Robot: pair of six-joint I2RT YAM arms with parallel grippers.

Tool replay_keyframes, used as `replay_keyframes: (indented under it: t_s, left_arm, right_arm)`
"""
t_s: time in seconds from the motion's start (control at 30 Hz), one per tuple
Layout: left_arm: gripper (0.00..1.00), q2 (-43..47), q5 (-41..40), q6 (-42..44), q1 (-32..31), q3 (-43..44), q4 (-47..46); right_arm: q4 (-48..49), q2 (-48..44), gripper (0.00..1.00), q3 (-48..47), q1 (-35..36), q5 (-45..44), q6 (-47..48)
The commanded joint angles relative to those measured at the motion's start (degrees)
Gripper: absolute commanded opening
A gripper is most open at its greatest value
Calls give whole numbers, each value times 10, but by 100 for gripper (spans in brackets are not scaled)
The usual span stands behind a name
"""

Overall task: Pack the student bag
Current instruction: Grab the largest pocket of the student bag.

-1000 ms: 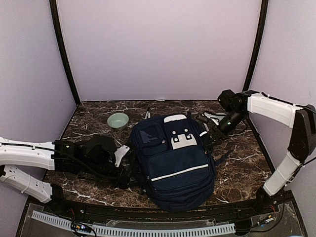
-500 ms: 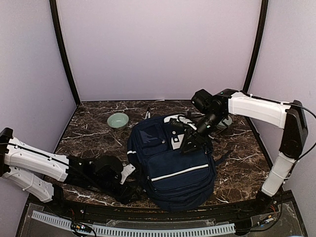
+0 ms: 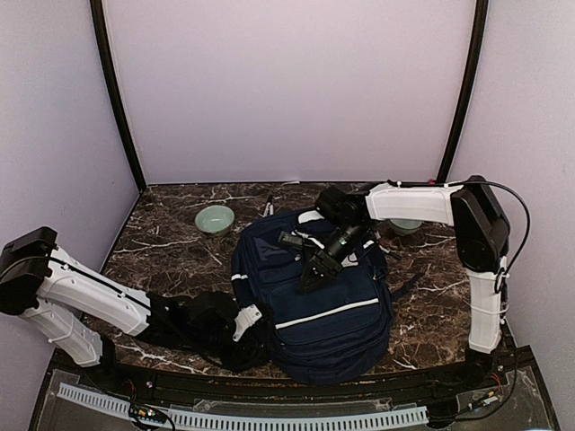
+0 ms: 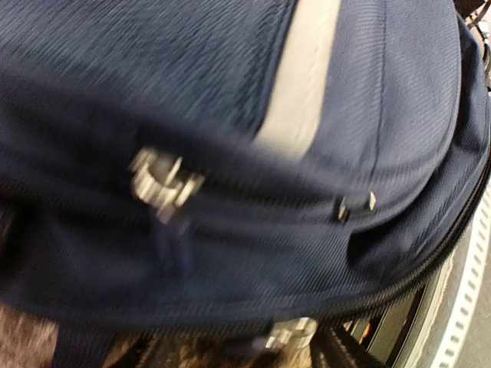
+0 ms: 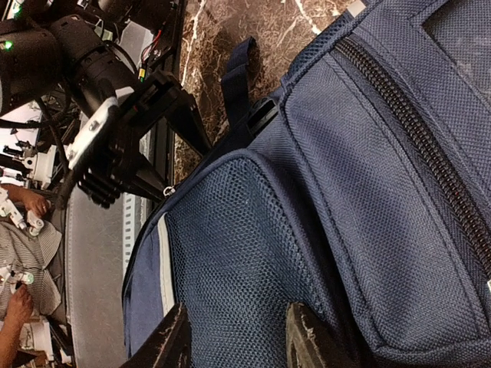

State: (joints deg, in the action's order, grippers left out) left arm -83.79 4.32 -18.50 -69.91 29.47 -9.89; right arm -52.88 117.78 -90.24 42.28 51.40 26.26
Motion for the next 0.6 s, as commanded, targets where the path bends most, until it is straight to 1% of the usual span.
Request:
replay_keyframes:
  t_s: [0.0,0.17,0.23,0.33,0.43,0.57]
  left_arm:
    - [54,-32,28,24,0,18,-30]
    - [38,-28,27,14,-4,13,-31]
    - [31,-20,25,13,-7,15,-16]
    - [21,-3,20,15,-9,22,31]
    - [15,13,19,6,-9,25,63]
    - [8,28,57,-10,-11,24,93]
  right_arm:
    - [31,19,43,13,3,20,-20]
    - [45,23,43,27,3,18,-28]
    - [46,24,43,27,3,17,-28]
    - [47,24,43,28,3,17,-29]
    - [52,26,43,30,3,11,-34]
    - [58,33,42,33,3,-2,-45]
